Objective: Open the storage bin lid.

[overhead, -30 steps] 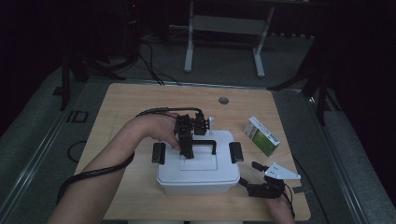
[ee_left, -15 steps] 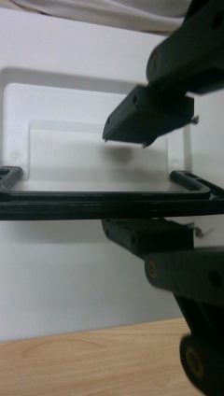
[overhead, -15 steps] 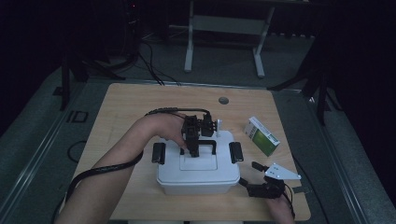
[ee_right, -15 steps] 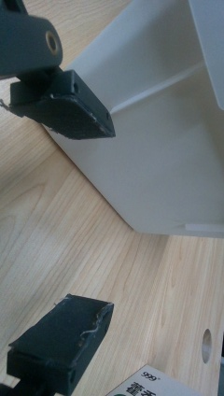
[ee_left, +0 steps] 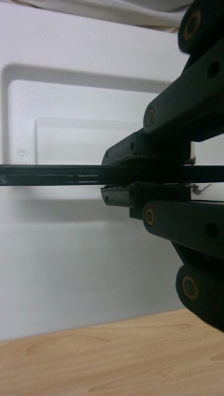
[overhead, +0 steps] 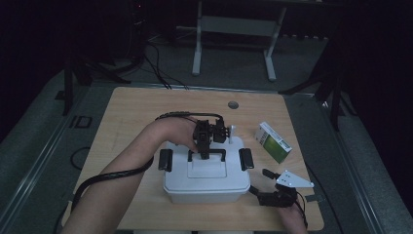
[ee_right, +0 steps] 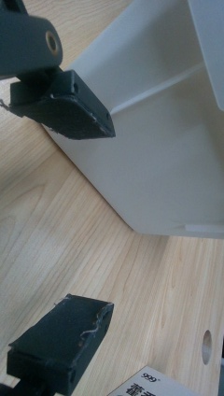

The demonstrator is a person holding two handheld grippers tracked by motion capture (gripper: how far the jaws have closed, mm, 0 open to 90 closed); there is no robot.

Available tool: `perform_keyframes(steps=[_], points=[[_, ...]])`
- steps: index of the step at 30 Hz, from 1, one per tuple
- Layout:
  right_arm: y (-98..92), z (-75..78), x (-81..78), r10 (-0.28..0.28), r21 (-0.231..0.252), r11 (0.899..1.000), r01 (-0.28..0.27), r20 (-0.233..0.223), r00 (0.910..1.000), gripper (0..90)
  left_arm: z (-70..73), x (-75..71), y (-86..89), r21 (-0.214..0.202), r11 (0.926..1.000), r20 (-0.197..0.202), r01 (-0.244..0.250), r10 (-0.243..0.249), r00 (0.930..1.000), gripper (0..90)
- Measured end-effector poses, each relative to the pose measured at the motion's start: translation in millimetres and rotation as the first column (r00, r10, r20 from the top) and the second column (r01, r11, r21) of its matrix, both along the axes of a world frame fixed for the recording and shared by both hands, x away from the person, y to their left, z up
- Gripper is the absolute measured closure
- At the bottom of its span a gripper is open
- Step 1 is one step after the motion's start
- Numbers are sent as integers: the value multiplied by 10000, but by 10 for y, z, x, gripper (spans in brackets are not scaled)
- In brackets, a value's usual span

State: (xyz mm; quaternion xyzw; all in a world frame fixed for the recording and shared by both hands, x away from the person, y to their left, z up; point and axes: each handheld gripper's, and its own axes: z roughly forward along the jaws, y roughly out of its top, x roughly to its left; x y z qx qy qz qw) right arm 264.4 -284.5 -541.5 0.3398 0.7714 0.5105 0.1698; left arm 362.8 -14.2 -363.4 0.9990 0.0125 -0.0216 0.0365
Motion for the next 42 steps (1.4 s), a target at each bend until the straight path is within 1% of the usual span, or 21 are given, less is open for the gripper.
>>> perform_keyframes(steps=[5,8,10,11,13,14,15,18,19,22,25,26,27,28,29,31,35,36,40,41,42], points=[[1,0,2,-1,2,10000,1,2,10000,134,9,-4,-6,94,9998,-79,-182,183,9998,834],[0,0,2,1,10,10000,-1,7,10000,134,12,5,7,39,9996,-123,-279,279,9995,837],[1,1,2,3,-1,10000,-3,-8,10000,134,13,3,7,74,9994,-124,-330,331,9994,838],[2,0,1,7,-1,10000,-7,-4,10000,134,24,-7,5,164,9994,-80,-319,321,9995,838],[2,0,1,10,-17,10000,-10,5,10000,135,34,-12,8,164,9991,-79,-396,397,9992,838],[0,-1,3,6,-5,10000,-6,5,10000,135,62,-6,23,156,9994,-31,-296,297,9996,838],[-1,0,2,-2,1,10000,2,-4,10000,135,75,-8,34,108,9993,-52,-364,365,9993,838],[0,-1,2,0,-9,10000,0,-10,10000,135,121,-9,64,-2,9994,13,-338,338,9994,838],[0,-1,2,0,-9,10000,0,-10,10000,135,121,-9,64,-2,9994,13,-338,338,9994,838],[1,0,3,-10,-11,10000,10,-15,10000,135,189,-29,90,-15,9995,148,-313,313,9994,838],[1,-1,2,-14,-22,10000,14,1,10000,135,228,-42,112,-48,9994,181,-337,338,9993,838],[1,-1,2,-15,-24,10000,15,3,10000,135,271,-51,144,-148,9991,230,-401,404,9989,838],[0,-2,2,-22,-26,10000,22,-11,10000,134,271,-51,144,-148,9991,230,-401,404,9989,838],[0,-2,2,-21,-19,10000,21,-5,10000,135,311,-57,184,-224,9987,303,-463,469,9984,838],[0,-2,2,-21,-19,10000,21,-5,10000,135,311,-57,184,-224,9987,303,-463,469,9984,838],[-2,-1,2,-28,1,10000,28,-5,10000,135,348,-67,254,-268,9984,343,-495,504,9981,838],[-4,2,1,-42,24,10000,42,-26,10000,134,370,-82,334,-261,9977,416,-625,635,9971,838],[-6,2,1,-33,48,10000,33,-9,10000,135,388,-83,401,-269,9974,423,-672,683,9968,838],[-4,2,1,-47,49,10000,47,-42,10000,135,421,-99,565,-312,9955,467,-891,905,9948,838],[-1,1,1,-38,39,10000,39,-42,10000,134,430,-102,613,-388,9946,515,-965,984,9938,838],[1,1,2,-32,28,10000,33,-52,10000,134,437,-99,663,-360,9941,488,-1022,1039,9934,838]])
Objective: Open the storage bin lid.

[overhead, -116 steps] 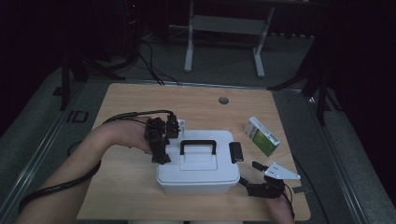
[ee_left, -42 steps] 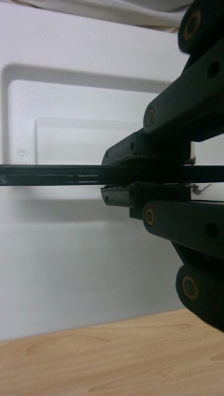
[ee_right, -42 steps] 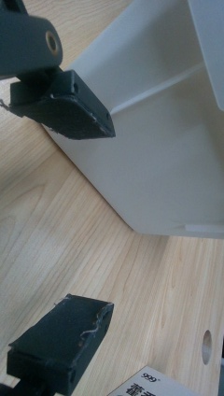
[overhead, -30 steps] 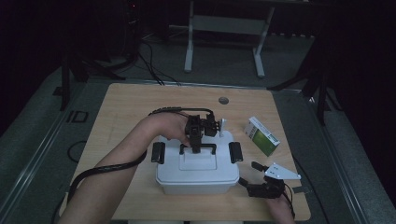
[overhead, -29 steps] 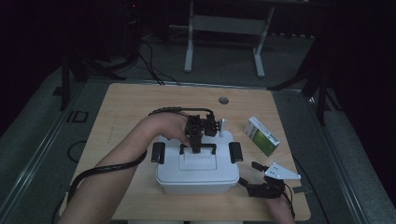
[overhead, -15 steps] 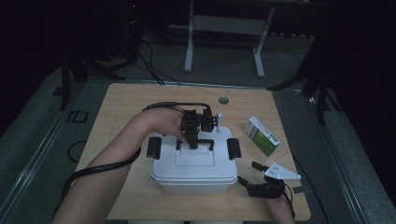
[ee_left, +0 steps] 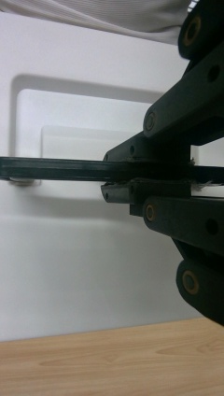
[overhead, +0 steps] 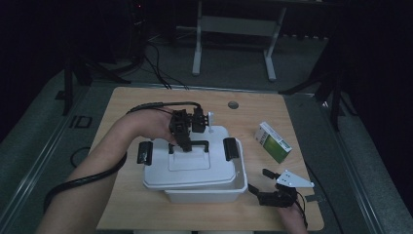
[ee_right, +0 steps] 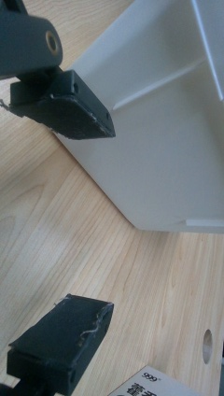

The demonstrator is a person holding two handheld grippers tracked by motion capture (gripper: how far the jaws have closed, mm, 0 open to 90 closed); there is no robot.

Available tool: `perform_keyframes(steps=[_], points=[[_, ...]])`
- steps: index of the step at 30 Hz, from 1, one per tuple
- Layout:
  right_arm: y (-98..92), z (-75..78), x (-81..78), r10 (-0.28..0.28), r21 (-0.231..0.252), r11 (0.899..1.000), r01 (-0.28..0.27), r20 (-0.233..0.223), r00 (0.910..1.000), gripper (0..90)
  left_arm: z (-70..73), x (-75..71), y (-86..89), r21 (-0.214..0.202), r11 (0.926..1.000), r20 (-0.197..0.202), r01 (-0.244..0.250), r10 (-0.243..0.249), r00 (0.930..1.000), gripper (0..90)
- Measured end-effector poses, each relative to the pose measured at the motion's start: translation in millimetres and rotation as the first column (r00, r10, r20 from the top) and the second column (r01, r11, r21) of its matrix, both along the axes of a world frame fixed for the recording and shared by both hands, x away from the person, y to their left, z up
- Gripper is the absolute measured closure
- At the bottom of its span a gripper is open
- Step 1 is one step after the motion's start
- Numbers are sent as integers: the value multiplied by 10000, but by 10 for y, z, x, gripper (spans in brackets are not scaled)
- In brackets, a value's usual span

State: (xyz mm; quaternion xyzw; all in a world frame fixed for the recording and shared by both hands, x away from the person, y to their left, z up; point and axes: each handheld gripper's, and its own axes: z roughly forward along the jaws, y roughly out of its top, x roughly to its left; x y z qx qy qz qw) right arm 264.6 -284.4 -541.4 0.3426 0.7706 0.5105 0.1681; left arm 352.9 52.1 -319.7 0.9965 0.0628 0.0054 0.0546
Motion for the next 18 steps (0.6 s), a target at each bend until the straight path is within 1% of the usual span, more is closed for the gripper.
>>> perform_keyframes(steps=[3,4,5,6,7,8,10,11,12,13,14,15,16,17,18], points=[[6,0,-1,4,-23,10000,-4,-17,10000,135,5,-9,137,31,9997,6,-262,262,9997,838],[6,0,-1,4,-23,10000,-4,-17,10000,135,5,-9,137,31,9997,6,-262,262,9997,838],[8,-1,-1,2,-43,10000,-2,-29,10000,135,4,-12,221,-18,9992,23,-403,403,9992,838],[10,-1,-2,-2,-44,10000,2,-29,10000,135,5,-17,263,-45,9990,20,-441,441,9990,838],[11,-1,-2,-8,-43,10000,8,-24,10000,134,5,-17,263,-45,9990,20,-441,441,9990,838],[12,-1,-2,-5,-48,10000,5,-19,10000,134,10,-22,345,-186,9981,-17,-591,590,9983,838],[14,-2,-2,5,-54,10000,-5,-19,10000,134,15,-37,420,-250,9972,76,-708,710,9974,838],[14,-2,-2,5,-54,10000,-5,-19,10000,134,15,-37,420,-250,9972,76,-708,710,9974,838],[15,-1,-2,-3,-69,10000,3,-25,10000,134,18,-46,497,-203,9969,74,-759,760,9971,838],[15,0,-2,-11,-58,10000,11,-19,10000,135,17,-54,533,-233,9958,110,-885,888,9960,838],[15,0,-1,-22,-46,10000,22,-26,10000,135,15,-61,570,-177,9957,96,-908,910,9958,838],[15,0,-1,-22,-46,10000,22,-26,10000,135,15,-61,570,-177,9957,96,-908,910,9958,838],[17,-1,-2,-22,-59,10000,22,-27,10000,134,16,-76,645,-271,9945,151,-1015,1020,9947,838],[17,-1,-2,-22,-59,10000,22,-27,10000,134,16,-76,645,-271,9945,151,-1015,1020,9947,838],[16,-2,0,-13,-65,10000,13,-38,10000,135,18,-82,683,-247,9944,131,-1026,1029,9946,838]])
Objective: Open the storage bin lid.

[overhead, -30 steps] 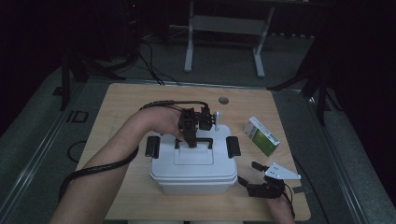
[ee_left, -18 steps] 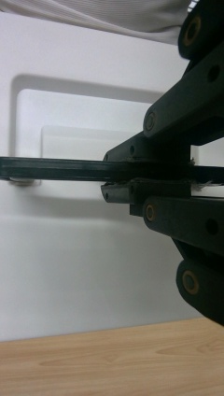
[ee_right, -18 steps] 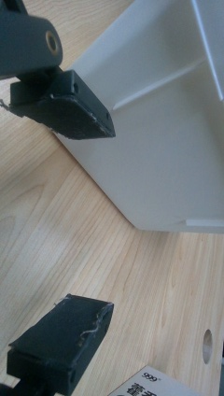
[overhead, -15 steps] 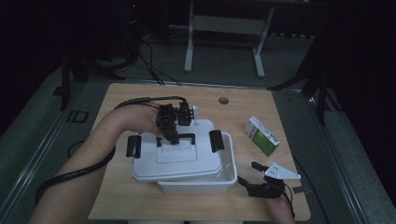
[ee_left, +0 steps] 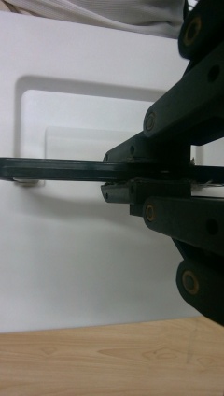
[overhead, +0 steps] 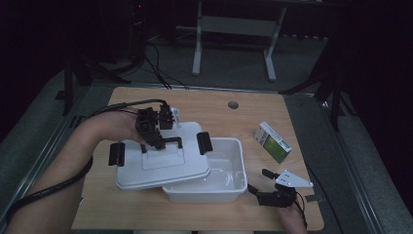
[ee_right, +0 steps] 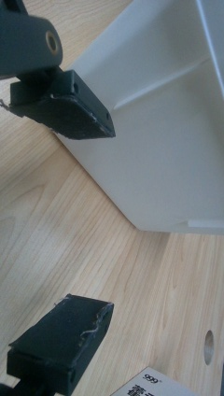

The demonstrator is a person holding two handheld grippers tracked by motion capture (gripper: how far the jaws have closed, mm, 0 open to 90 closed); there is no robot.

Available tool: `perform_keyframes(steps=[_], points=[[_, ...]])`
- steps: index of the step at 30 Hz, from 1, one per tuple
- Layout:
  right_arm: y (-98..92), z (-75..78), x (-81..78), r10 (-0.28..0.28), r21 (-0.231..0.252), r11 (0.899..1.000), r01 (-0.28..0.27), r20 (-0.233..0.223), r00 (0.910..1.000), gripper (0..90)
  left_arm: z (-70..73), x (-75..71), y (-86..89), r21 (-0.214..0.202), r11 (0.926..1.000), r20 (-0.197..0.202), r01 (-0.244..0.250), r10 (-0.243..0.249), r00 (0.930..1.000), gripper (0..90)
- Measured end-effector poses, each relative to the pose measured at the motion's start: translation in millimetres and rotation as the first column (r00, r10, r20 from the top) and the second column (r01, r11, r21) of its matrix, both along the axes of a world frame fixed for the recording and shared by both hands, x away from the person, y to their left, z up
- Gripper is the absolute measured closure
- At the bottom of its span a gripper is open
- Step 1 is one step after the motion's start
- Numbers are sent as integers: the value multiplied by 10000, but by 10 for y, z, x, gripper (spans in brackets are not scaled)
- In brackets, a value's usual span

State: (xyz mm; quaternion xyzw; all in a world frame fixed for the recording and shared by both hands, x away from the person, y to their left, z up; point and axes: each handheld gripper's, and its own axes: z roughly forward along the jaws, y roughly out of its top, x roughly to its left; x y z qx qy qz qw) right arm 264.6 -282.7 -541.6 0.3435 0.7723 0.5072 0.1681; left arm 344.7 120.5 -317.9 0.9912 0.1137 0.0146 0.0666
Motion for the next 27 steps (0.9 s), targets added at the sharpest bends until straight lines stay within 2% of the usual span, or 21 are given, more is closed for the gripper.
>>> perform_keyframes(steps=[3,17,22,27], points=[[0,2,-1,-12,11,10000,12,3,10000,134,-8,-26,146,-203,9995,58,-235,236,9997,838],[5,-1,0,3,-45,10000,-2,26,10000,134,-41,-103,564,-332,9944,19,-1004,1005,9949,838],[8,-1,0,10,-53,10000,-9,32,10000,135,-52,-151,732,-405,9905,76,-1317,1321,9912,838],[9,-1,0,-4,-54,10000,4,41,10000,134,-82,-198,934,-262,9839,76,-1767,1770,9842,838]])
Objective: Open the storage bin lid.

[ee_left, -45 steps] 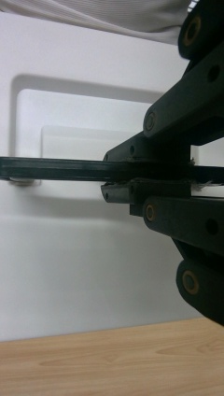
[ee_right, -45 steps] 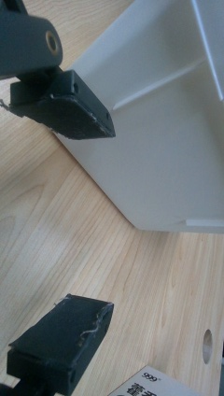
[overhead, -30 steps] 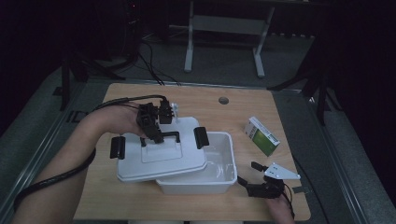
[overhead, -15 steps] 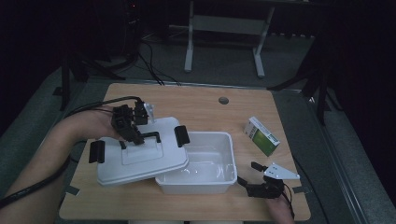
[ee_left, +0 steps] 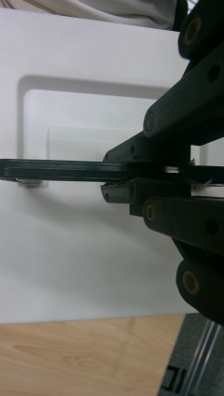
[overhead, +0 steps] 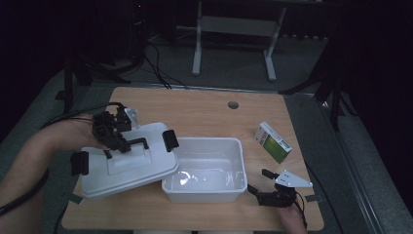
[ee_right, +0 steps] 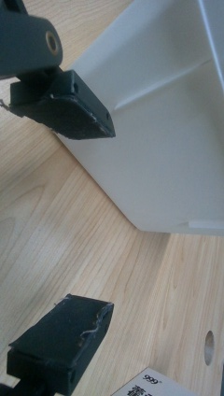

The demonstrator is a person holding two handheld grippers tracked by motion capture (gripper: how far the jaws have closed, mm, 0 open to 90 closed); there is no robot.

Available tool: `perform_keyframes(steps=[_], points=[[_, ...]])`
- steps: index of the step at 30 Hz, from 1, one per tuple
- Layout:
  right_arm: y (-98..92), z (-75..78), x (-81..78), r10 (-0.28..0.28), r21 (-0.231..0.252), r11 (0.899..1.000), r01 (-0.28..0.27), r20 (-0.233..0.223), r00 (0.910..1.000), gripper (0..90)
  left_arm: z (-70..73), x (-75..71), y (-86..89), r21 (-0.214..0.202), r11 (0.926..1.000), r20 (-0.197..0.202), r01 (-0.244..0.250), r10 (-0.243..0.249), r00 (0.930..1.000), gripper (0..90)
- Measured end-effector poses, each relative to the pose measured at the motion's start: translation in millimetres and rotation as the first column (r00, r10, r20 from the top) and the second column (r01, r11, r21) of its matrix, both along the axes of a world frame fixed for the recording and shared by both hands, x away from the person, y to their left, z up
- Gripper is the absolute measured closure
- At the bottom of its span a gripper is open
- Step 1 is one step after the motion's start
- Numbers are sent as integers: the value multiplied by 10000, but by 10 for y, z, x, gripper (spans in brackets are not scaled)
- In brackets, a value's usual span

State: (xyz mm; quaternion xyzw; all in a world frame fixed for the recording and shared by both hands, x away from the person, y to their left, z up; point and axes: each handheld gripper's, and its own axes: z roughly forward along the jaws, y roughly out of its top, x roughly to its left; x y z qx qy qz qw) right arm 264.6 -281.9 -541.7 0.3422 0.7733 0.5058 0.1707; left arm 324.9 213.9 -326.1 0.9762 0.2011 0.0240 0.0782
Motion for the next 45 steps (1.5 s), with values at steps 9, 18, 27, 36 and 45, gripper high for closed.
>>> perform_keyframes(steps=[9,18,27,36,45], points=[[8,1,0,-9,-39,10000,9,7,10000,135,-81,-62,246,-42,9988,-109,-494,494,9987,838],[12,2,0,-14,-38,10000,14,-10,10000,135,-145,-138,478,-326,9950,-115,-945,942,9955,837],[18,2,4,-27,-58,10000,27,7,10000,134,-405,-133,600,-340,9926,-248,-1162,1154,9930,838],[11,3,2,-35,-19,10000,35,9,10000,134,-723,-64,577,-644,9914,-131,-1142,1136,9934,837],[10,4,-1,-21,-25,10000,21,19,10000,134,-1083,38,529,-578,9909,-348,-1214,1195,9922,837]])
